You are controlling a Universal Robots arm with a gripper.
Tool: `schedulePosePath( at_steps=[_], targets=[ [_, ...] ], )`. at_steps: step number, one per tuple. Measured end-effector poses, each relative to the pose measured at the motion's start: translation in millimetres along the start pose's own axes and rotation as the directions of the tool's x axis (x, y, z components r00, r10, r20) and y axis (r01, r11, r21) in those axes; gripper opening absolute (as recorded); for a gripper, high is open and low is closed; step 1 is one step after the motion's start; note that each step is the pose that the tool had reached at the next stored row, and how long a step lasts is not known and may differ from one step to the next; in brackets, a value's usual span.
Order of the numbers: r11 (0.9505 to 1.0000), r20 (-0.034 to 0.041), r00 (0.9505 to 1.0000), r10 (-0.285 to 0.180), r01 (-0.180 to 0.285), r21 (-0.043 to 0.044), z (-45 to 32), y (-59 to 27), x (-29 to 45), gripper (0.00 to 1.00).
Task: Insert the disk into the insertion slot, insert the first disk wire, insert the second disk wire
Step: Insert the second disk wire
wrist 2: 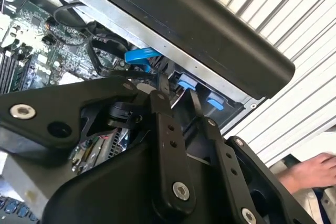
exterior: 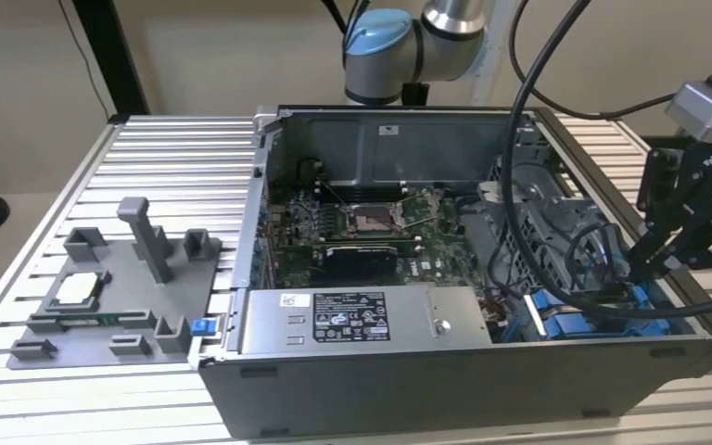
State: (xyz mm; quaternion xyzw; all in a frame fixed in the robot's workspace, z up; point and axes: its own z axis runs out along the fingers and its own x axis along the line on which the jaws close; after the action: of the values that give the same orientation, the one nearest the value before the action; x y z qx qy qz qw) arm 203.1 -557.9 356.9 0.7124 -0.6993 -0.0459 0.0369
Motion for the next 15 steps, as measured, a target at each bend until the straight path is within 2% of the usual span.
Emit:
schedulePosePath(
  at_steps=[15],
  targets=[
    [1.0000, 0.0001, 1.0000, 0.001, -0.001, 0.0001, -1.2, 0.5, -1.3, 0.00]
  ],
)
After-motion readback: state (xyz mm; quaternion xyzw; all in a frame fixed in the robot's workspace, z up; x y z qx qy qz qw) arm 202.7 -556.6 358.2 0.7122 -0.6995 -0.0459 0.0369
